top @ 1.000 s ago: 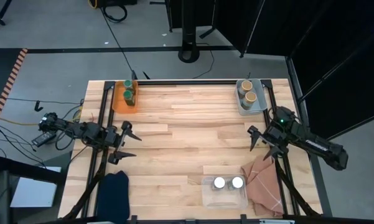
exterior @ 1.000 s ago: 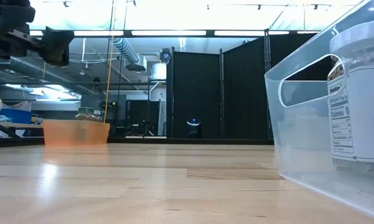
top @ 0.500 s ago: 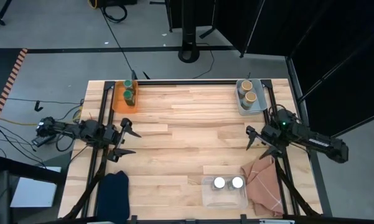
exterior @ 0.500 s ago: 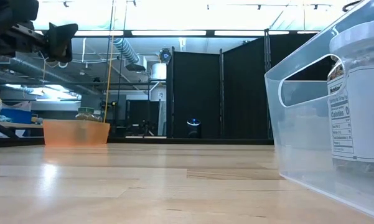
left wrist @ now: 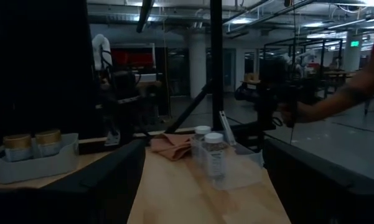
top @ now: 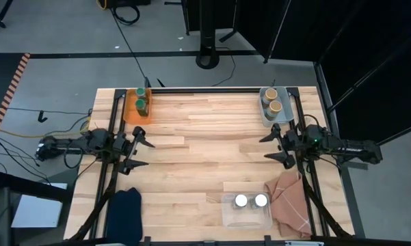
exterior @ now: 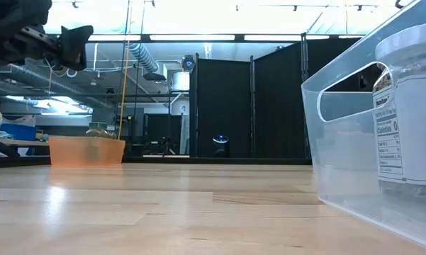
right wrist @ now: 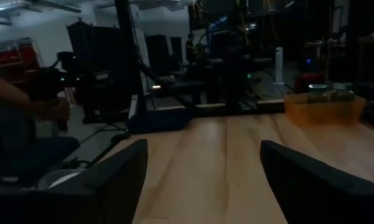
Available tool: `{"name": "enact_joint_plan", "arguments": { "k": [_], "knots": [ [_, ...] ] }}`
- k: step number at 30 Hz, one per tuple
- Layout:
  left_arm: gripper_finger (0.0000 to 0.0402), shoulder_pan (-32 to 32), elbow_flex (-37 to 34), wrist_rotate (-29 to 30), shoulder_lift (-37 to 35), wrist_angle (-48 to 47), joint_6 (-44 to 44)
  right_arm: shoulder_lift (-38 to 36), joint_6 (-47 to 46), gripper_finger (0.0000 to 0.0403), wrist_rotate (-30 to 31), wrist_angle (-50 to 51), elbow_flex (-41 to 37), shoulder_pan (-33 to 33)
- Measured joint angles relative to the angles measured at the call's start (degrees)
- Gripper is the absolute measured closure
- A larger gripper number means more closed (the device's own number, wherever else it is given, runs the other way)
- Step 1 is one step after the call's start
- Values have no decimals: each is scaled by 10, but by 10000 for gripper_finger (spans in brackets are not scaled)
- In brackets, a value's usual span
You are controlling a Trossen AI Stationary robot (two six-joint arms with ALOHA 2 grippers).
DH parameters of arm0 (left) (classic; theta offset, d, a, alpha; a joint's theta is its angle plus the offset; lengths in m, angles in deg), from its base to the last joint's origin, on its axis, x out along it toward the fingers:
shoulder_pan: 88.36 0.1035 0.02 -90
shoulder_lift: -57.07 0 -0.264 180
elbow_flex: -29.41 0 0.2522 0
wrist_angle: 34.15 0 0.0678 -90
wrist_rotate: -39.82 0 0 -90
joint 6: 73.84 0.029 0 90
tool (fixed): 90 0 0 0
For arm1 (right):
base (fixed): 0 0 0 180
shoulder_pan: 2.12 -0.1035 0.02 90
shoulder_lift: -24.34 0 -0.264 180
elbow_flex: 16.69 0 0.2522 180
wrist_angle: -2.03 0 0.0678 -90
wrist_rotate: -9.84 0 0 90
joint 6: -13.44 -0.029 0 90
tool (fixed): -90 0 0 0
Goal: Sort spices by type
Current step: Return to Home Position
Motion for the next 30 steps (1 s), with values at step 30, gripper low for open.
{"name": "enact_joint_plan", "arguments": {
  "k": [30],
  "knots": [
    [69,214,0,-122,0,11,-65,0,28,84,49,12,0,-17]
  ]
}}
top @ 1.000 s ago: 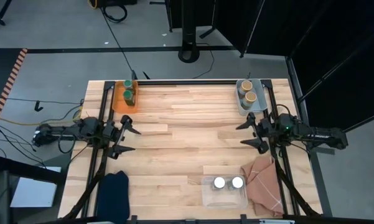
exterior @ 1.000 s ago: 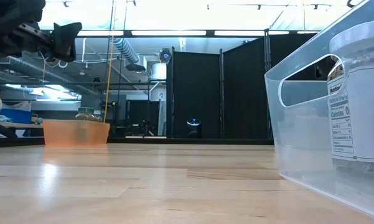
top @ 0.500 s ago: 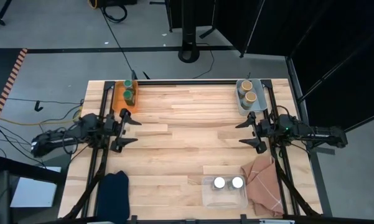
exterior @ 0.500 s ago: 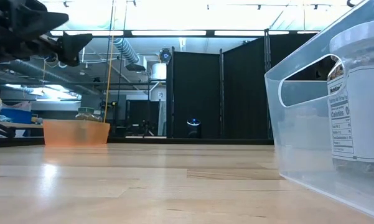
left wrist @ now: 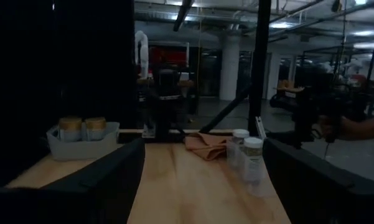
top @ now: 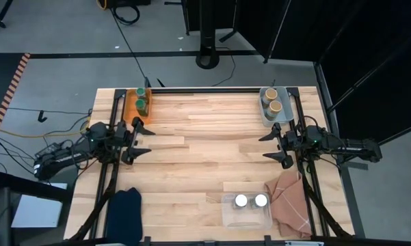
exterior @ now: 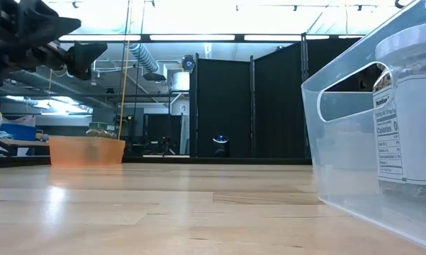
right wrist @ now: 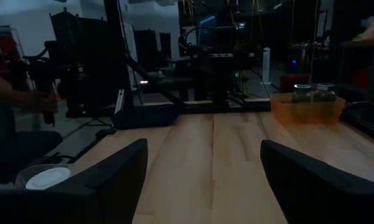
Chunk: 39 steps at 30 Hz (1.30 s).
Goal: Sort spices by type
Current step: Return to Home Position
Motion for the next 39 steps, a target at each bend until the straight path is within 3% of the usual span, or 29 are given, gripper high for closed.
{"name": "enact_joint_plan", "arguments": {
  "k": [5,12,19,25,31,39],
  "knots": [
    [69,-3,0,69,0,-1,-45,0,-6,85,-7,-1,0,0],
    [69,-22,0,230,0,21,-8,0,-16,78,-23,-5,0,0],
    [69,-67,0,199,0,36,-29,0,-5,80,-37,-5,0,0],
    [69,-125,0,292,0,33,-40,0,-4,77,-37,-5,0,0],
    [69,-170,0,293,0,42,-6,0,-4,80,-43,-7,0,0],
    [69,-183,0,293,0,45,-7,0,15,78,-54,-8,0,0]
  ]
}}
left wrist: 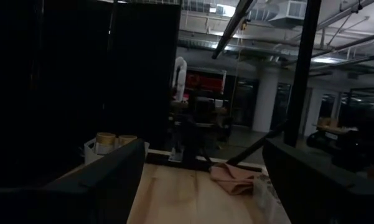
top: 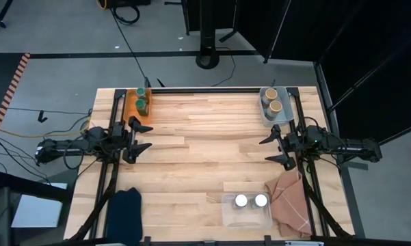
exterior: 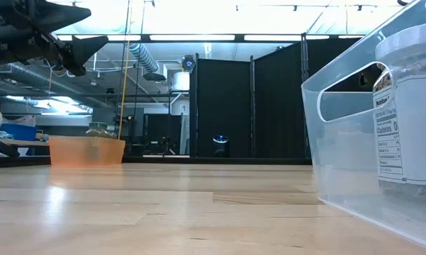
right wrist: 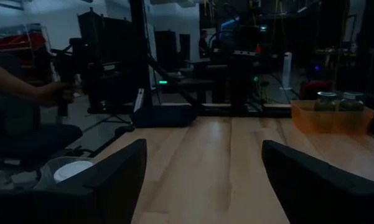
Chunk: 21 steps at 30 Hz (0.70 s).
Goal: Sort spices by type
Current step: Return to Home Position
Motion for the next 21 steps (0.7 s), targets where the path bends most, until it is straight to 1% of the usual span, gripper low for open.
{"name": "enact_joint_plan", "arguments": {
  "k": [5,21],
  "knots": [
    [69,1,0,0,0,0,-1,0,-14,76,-22,-2,0,0],
    [69,1,0,0,0,-1,-5,0,-15,77,-23,-5,0,0]
  ]
}}
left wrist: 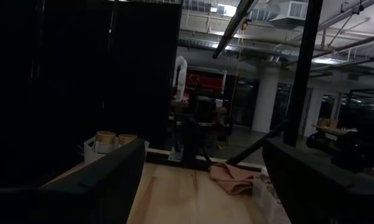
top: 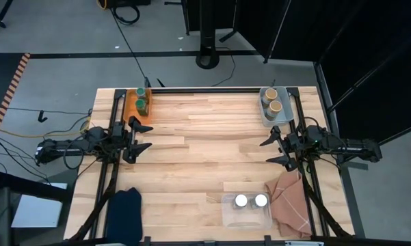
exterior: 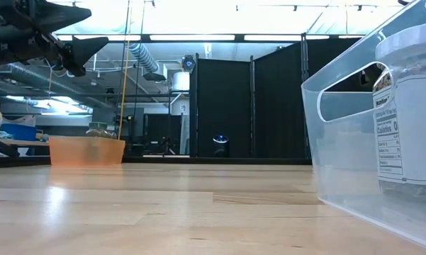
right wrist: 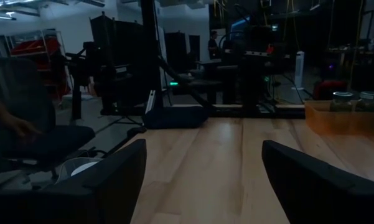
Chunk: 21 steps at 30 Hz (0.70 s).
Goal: Sort spices by type
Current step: Return to Home Position
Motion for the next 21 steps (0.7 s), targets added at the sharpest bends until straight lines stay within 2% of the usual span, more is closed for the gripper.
{"name": "enact_joint_plan", "arguments": {
  "k": [21],
  "knots": [
    [69,0,0,0,0,0,0,0,0,75,1,0,0,0]
  ]
}}
